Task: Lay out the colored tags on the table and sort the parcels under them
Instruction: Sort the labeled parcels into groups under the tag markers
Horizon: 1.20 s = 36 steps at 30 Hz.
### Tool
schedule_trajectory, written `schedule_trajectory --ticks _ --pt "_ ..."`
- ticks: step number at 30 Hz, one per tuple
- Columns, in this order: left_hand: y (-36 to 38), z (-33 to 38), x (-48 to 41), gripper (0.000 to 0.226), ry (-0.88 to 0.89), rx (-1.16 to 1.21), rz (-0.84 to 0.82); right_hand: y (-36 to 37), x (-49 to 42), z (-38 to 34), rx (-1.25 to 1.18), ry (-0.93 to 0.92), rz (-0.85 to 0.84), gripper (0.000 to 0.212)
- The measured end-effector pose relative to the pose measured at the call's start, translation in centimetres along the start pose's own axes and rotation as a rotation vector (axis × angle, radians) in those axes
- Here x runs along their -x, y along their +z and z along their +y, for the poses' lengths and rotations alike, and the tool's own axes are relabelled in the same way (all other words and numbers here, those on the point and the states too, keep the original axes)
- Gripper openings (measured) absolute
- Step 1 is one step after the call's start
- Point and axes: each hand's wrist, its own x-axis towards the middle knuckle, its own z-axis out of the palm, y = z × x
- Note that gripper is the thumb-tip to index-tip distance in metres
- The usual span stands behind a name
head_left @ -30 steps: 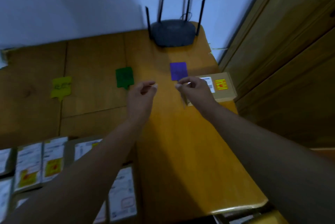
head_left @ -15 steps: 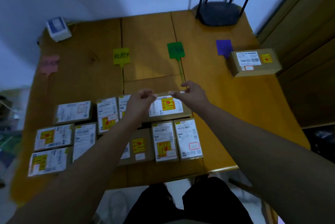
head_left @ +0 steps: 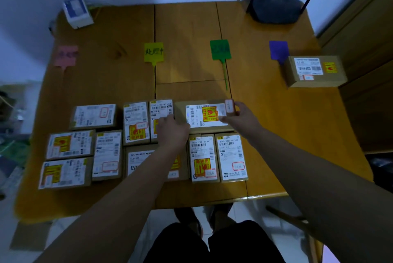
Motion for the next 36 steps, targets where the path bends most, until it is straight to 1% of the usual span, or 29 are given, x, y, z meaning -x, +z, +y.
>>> schedule_trajectory --ticks 4,7,9,11,13,14,15,16,18,19,20,22,25,27,30,32,34,36 --pt "0.1 0.7 0.6 0.043 0.013 0.153 0.101 -0.1 0.0 -0.6 -0.037 -0.044 0.043 0.075" --pt "-0.3 1.9 1.1 0.053 0.023 0.305 0.174 -1.1 -0.2 -2.0 -0.057 -0.083 0.111 0.072" --pt "-0.9 3.1 1.5 0.057 0.095 0.495 0.145 -2.1 -0.1 -3.4 -0.083 -0.099 0.125 0.071" --pt "-2.1 4.7 1.8 0.062 0.177 0.663 0.123 -3.1 0.2 -4.9 -0.172 -0.126 0.086 0.073" --pt "-3.6 6.6 1.9 0.067 0.210 0.787 0.102 -4.0 0.9 -6.5 -0.252 -0.131 0.016 0.085" --pt "-4.5 7.5 1.9 0.067 0.206 0.857 0.079 -4.3 1.3 -7.3 -0.256 -0.131 -0.020 0.088" --pt "-5.5 8.5 1.8 0.067 0.192 0.926 0.052 -4.5 1.7 -8.0 -0.229 -0.140 -0.046 0.086" --pt "-6.8 9.5 1.6 0.067 0.177 0.974 0.031 -4.8 2.0 -8.7 -0.182 -0.156 -0.064 0.078" --pt "-9.6 11.4 0.8 0.067 0.185 0.982 0.013 -5.3 2.8 -10.1 -0.101 -0.201 -0.089 0.056" --pt "-11.1 12.3 0.4 0.066 0.202 0.951 0.008 -5.5 3.1 -10.8 -0.081 -0.221 -0.097 0.049" --pt "-12.6 13.1 0.1 0.064 0.216 0.909 -0.004 -5.9 3.4 -11.4 -0.074 -0.241 -0.106 0.047" --pt "-15.5 14.8 -0.3 0.059 0.239 0.828 -0.061 -6.6 3.9 -12.5 -0.120 -0.263 -0.160 0.048" --pt "-19.0 17.1 -0.3 0.048 0.306 0.708 -0.163 -7.1 4.6 -13.8 -0.322 -0.227 -0.354 0.054" --pt "-20.3 18.2 -0.3 0.046 0.371 0.649 -0.200 -6.9 4.9 -14.3 -0.423 -0.225 -0.451 0.058" --pt "-20.9 19.4 -0.2 0.049 0.458 0.657 -0.209 -5.9 5.3 -14.7 -0.491 -0.252 -0.494 0.063" --pt "-20.5 19.5 -0.1 0.057 0.492 0.700 -0.225 -5.5 5.4 -14.9 -0.542 -0.262 -0.491 0.065" --pt "-19.6 18.6 0.0 0.064 0.484 0.725 -0.236 -5.3 5.5 -14.9 -0.607 -0.257 -0.483 0.067" --pt "-18.5 16.9 0.3 0.060 0.462 0.707 -0.265 -5.3 5.2 -14.8 -0.641 -0.252 -0.477 0.068"
